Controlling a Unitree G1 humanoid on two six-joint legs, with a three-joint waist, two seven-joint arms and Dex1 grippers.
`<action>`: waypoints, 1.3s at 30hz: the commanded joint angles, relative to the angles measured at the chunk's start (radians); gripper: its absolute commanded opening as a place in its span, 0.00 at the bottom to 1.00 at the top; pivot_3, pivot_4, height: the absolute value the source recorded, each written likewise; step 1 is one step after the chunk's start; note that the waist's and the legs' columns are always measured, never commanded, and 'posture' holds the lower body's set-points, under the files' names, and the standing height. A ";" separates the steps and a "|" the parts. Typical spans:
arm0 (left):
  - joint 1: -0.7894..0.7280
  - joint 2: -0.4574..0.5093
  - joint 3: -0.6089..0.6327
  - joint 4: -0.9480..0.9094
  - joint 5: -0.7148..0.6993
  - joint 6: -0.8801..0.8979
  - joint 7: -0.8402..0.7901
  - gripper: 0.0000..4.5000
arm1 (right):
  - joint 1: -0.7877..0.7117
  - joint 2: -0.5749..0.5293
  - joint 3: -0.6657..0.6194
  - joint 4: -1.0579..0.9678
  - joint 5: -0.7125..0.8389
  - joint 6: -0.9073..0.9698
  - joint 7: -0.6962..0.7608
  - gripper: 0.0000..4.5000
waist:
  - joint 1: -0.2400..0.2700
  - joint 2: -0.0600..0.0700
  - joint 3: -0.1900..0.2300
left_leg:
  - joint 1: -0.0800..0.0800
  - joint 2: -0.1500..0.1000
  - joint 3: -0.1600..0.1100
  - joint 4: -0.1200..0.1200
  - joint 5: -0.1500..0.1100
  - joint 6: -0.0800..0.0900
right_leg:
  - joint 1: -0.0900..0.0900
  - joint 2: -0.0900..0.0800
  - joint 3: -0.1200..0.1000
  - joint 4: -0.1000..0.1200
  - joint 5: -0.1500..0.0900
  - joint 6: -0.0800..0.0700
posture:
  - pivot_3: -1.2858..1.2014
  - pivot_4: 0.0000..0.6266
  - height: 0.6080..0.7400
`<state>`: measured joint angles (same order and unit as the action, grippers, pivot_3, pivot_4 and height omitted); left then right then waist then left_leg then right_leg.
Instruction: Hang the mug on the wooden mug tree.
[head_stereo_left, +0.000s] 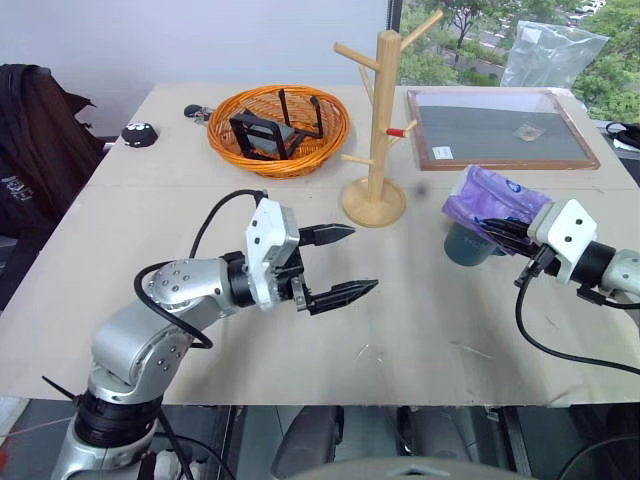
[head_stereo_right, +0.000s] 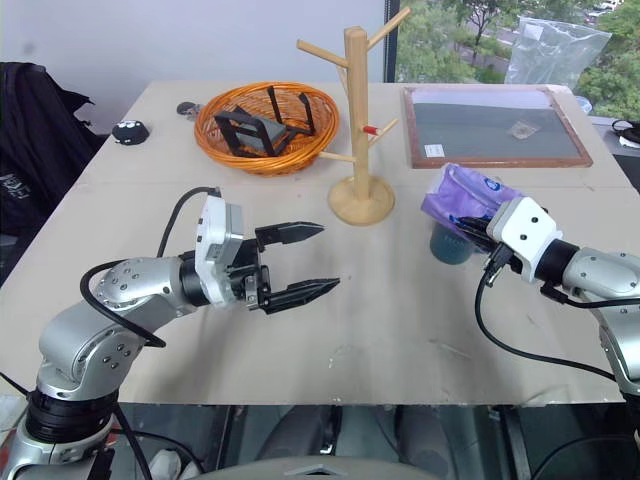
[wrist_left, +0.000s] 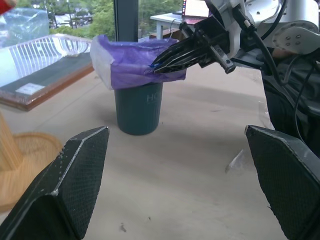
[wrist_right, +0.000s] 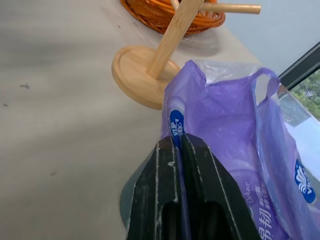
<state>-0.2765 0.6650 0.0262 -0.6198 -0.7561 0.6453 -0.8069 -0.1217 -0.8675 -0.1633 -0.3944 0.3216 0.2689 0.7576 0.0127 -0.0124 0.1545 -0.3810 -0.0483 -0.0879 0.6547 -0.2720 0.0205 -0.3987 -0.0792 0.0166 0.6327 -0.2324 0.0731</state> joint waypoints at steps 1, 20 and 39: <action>-0.033 -0.002 -0.013 -0.018 -0.027 0.001 -0.018 1.00 | 0.036 -0.041 -0.159 -0.030 0.007 0.006 0.005 0.01 | 0.004 0.000 0.000 | 0.000 0.000 0.000 0.000 0.000 0.000 | 0.000 0.000 0.000 0.000 0.000 0.000 | 0.52 0.24 1.00; -0.137 -0.038 -0.110 0.077 0.025 -0.019 -0.096 1.00 | 0.301 0.076 -0.391 0.038 0.011 0.020 -0.008 0.12 | -0.023 0.001 0.000 | 0.003 0.000 0.003 0.000 -0.001 0.002 | 0.002 0.001 0.003 0.003 0.000 0.000 | 0.52 0.24 1.00; -0.102 -0.041 -0.098 0.031 0.037 -0.011 -0.047 1.00 | 0.033 0.430 -0.104 0.292 -0.078 -0.040 -0.301 0.43 | -0.026 0.001 0.000 | 0.003 -0.001 0.002 0.001 0.000 0.000 | 0.000 0.001 0.003 0.005 0.000 0.000 | 0.52 0.24 1.00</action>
<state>-0.3785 0.6214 -0.0898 -0.5471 -0.7112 0.6437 -0.8543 -0.0696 -0.4383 -0.2658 -0.1085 0.2493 0.2670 0.4690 -0.0134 -0.0116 0.1549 -0.3777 -0.0488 -0.0866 0.6555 -0.2717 0.0203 -0.3988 -0.0782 0.0199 0.6386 -0.2326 0.0729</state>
